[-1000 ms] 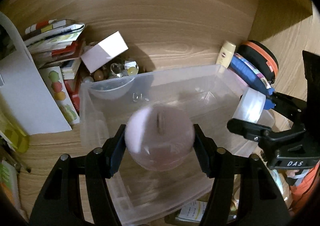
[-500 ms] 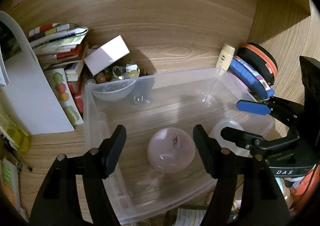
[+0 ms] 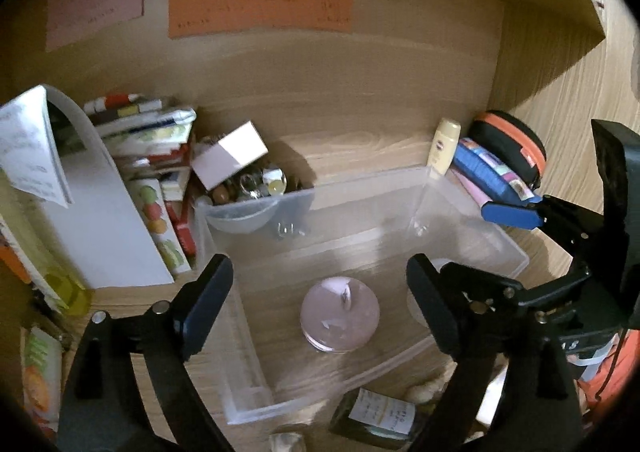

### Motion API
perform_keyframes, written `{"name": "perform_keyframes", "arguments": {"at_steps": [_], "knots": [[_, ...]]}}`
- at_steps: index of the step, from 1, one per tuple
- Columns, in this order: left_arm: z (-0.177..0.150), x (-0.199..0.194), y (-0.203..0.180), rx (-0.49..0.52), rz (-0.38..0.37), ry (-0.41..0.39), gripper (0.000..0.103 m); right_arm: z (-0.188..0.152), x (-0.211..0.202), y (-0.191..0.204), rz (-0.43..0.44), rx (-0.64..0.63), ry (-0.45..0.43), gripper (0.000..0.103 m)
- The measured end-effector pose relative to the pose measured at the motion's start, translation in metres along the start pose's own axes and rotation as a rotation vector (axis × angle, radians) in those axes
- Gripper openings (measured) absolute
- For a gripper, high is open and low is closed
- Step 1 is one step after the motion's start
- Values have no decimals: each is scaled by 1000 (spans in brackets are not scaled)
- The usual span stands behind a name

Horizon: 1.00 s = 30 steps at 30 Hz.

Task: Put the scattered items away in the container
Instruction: 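Withdraw both tools from the box toward the remaining scattered items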

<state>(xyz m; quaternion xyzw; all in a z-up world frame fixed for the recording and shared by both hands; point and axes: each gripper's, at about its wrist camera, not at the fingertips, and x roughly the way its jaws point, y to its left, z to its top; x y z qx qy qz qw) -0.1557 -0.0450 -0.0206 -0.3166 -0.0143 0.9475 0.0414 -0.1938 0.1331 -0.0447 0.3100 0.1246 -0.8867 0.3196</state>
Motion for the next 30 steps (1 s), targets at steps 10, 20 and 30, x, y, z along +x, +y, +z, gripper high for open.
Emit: {"name": "perform_keyframes", "arguments": {"at_steps": [10,20,30], "knots": [[0,-59,-3,43,81,-99,94,2,-61,-1,-68,19,-112,87],[-31,-101,8,23,123,-110,101,-26,-124,6,-101,18,-179,97],[-80,-114,33,-18,181,-19,101,-57,-124,13,-94,24,-113,98]]}}
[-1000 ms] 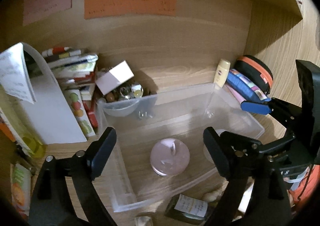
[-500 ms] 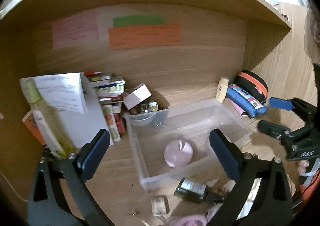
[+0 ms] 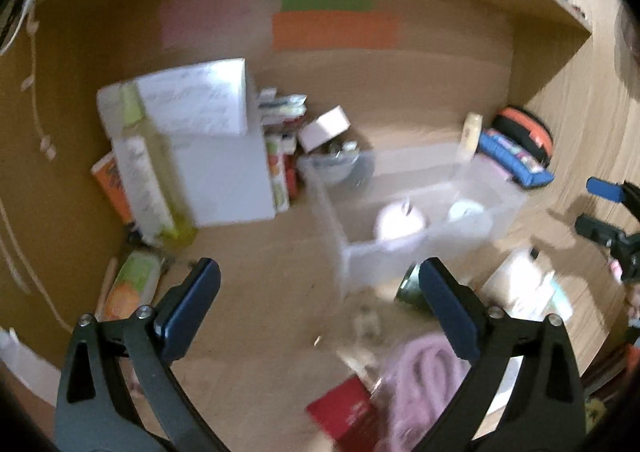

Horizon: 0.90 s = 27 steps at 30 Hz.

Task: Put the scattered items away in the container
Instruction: 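Withdraw both tools from the box toward the remaining scattered items, then grasp the bagged pink rope with the left tool while the right tool grasps the tan tub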

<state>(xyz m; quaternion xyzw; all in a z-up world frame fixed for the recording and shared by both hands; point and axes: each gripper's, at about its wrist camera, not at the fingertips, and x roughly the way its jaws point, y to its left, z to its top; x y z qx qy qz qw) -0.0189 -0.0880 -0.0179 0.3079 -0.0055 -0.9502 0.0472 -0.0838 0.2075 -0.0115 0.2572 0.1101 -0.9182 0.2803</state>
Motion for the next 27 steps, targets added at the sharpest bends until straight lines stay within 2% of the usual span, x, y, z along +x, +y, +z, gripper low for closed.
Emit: {"name": "perform_keyframes", "arguments": {"at_steps": [9,13,21,27], "knots": [[-55,9,26,-52,6,161,101,-23,31,2,41,25,117,98],[-60,0,23,-77,-44,166,101,-28,43,4,66,38,155,97],[-64,-5,-27,62,-124,153,101,-26,65,18,121,25,208,97],[-75,-2,-54,144,-155,186,101,-27,90,19,193,19,320,96]]}}
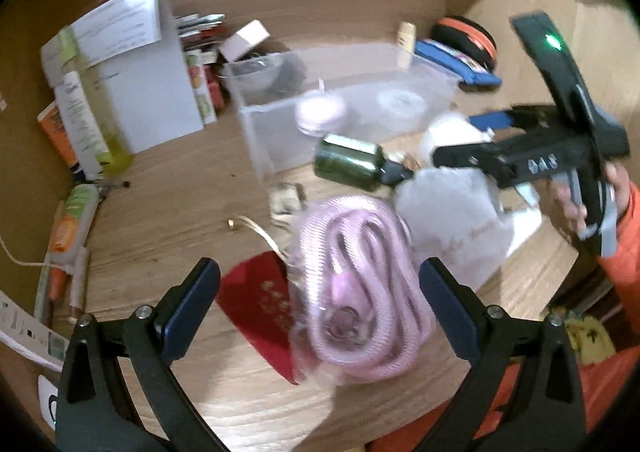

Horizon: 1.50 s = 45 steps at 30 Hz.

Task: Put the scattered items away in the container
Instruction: 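Grasp the bagged pink rope with the left tool while the right tool grasps the tan tub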

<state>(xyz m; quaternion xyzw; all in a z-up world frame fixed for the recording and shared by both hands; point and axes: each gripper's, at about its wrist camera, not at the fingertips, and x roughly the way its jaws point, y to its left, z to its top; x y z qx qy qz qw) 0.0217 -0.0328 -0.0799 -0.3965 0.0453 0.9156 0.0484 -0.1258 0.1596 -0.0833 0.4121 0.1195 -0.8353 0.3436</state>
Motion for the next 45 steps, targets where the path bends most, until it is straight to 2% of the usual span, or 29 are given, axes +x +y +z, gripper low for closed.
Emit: {"name": "perform_keyframes", "arguments": {"at_steps": [4,8,12,17,20,21,23,26,35,41,42,43,45], "knots": [[-5,8,-11,52,13,29,101,1,12,-4,58,16,61,93],[-4,17,-13,59,-4,48,101,1,22,-6,122,41,105,80],[3,28,-14,76,-9,62,101,1,23,-4,134,28,112,68],[6,48,-19,94,6,104,101,1,18,-3,129,9,96,67],[8,54,-21,98,12,90,101,1,13,-8,141,27,77,66],[9,54,-20,98,12,87,99,0,11,-10,145,38,70,66],[8,53,-20,100,3,75,82,0,5,-15,156,58,52,66],[8,47,-20,102,5,64,66,0,-6,-21,153,73,27,66],[8,31,3,11,-20,12,57,5,-26,-34,123,107,-27,66],[20,12,13,-48,-43,-64,52,9,-29,-32,113,104,-43,66],[23,9,14,-54,-47,-76,50,10,-30,-32,113,102,-46,66],[25,7,15,-61,-49,-87,39,11,-31,-32,110,101,-51,65],[32,2,19,-77,-80,-104,32,12,-34,-32,102,93,-65,66]]}}
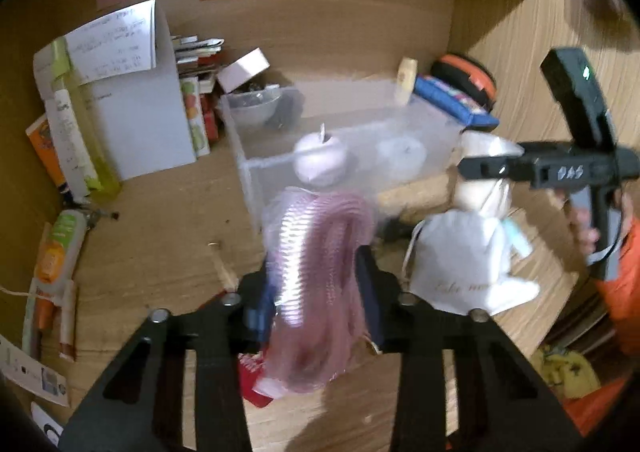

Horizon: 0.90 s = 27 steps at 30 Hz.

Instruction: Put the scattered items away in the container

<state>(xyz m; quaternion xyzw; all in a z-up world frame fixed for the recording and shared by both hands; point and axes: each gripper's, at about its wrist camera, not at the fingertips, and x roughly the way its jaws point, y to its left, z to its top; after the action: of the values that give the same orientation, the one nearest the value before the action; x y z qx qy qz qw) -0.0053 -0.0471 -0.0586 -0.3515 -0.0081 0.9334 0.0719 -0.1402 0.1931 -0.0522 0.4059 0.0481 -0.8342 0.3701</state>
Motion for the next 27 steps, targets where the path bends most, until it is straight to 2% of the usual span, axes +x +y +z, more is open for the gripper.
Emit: {"name": "perform_keyframes", "arguments": {"at_steps": [4,9,12,15,17,18,21,25,27], "knots": [[9,-2,0,-2,5,-34,29,2,-3,1,-10,-13,-19,66],[3,22,-2,-13,-40,49,30,-4,7,-1,-35,-17,1,66],[-3,34,-5,4,-15,83,30,-8,9,-3,-65,-21,-5,66],[-5,32,-3,-11,-7,78,48,-10,8,-1,-114,-42,-15,66],[-5,25,-3,-10,16,50,71,-13,11,3,-163,-80,-19,66],[-5,21,-3,-4,30,36,75,-15,14,4,-176,-94,-11,66],[-7,18,-3,32,54,37,80,-17,19,8,-191,-119,-10,67],[-12,27,-4,65,66,94,81,-17,18,9,-181,-130,3,69],[-16,33,-4,81,63,119,82,-20,19,9,-169,-131,29,73]]}}
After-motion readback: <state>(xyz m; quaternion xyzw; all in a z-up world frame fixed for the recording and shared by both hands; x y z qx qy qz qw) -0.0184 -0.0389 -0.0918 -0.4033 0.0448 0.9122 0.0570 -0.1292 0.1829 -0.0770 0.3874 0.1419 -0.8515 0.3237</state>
